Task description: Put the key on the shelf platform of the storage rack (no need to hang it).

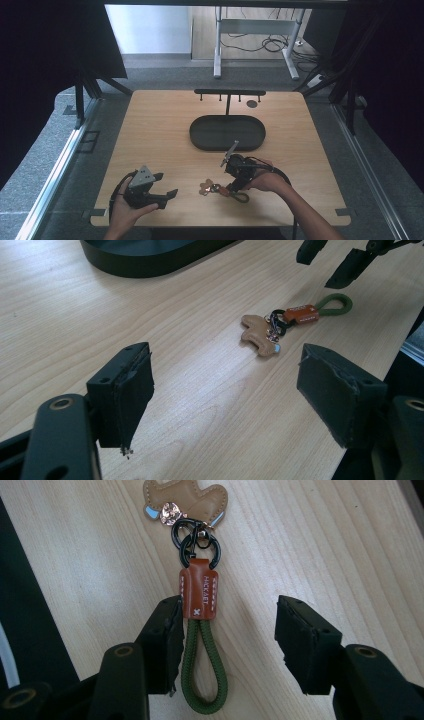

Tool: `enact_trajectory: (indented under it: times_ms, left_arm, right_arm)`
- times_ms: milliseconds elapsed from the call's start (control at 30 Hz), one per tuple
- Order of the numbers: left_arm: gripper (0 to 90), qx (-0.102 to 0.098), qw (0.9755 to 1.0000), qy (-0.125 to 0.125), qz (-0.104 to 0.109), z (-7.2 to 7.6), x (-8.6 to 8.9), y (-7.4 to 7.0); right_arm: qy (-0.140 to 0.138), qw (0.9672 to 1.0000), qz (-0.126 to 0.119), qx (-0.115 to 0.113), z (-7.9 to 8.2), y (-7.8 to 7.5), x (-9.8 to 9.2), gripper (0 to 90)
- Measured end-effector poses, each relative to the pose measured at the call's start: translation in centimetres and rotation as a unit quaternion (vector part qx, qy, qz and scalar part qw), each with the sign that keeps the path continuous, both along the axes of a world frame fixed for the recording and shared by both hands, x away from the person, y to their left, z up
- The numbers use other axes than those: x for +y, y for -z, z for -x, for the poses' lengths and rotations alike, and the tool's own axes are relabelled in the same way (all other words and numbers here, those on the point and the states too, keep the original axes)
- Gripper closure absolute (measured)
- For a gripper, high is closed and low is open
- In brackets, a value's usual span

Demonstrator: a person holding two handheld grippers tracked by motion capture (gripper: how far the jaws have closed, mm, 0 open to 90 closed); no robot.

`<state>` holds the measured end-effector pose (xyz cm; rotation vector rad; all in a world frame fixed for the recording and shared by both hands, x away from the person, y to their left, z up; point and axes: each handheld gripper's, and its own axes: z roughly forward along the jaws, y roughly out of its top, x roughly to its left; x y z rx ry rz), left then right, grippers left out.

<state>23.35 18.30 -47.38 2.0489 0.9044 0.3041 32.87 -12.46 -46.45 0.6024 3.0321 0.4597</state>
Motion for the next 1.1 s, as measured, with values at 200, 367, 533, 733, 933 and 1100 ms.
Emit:
enact_trajectory:
  times_ms: [200,367,533,733,933,1100]
  left_arm:
    - [22.7,0.001,1.0000,-0.001,0.001,0.0,0.0,0.0]
    - [22.7,-0.001,1.0000,-0.001,0.002,0.0,0.1,-0.1]
    - [22.7,-0.002,1.0000,-0.002,0.003,0.0,0.2,-0.1]
    - [22.7,-0.002,1.0000,-0.003,0.003,0.0,0.3,-0.1]
    - [22.7,-0.002,1.0000,-0.002,0.003,0.0,0.3,-0.1]
    - [22.7,-0.003,1.0000,-0.003,0.004,0.0,0.4,-0.2]
  right_arm:
    - [-0.003,1.0000,0.007,0.004,0.0,0.4,0.4,45.3]
    - [-0.007,0.9998,0.015,0.012,0.0,1.0,0.9,45.3]
    - [-0.013,0.9995,0.022,0.017,0.0,1.7,1.4,45.6]
    - [-0.011,0.9993,0.030,0.018,0.0,2.2,1.8,45.8]
    - [-0.016,0.9988,0.040,0.023,0.1,2.8,2.3,46.3]
    - [-0.018,0.9984,0.048,0.023,0.1,3.1,2.5,46.4]
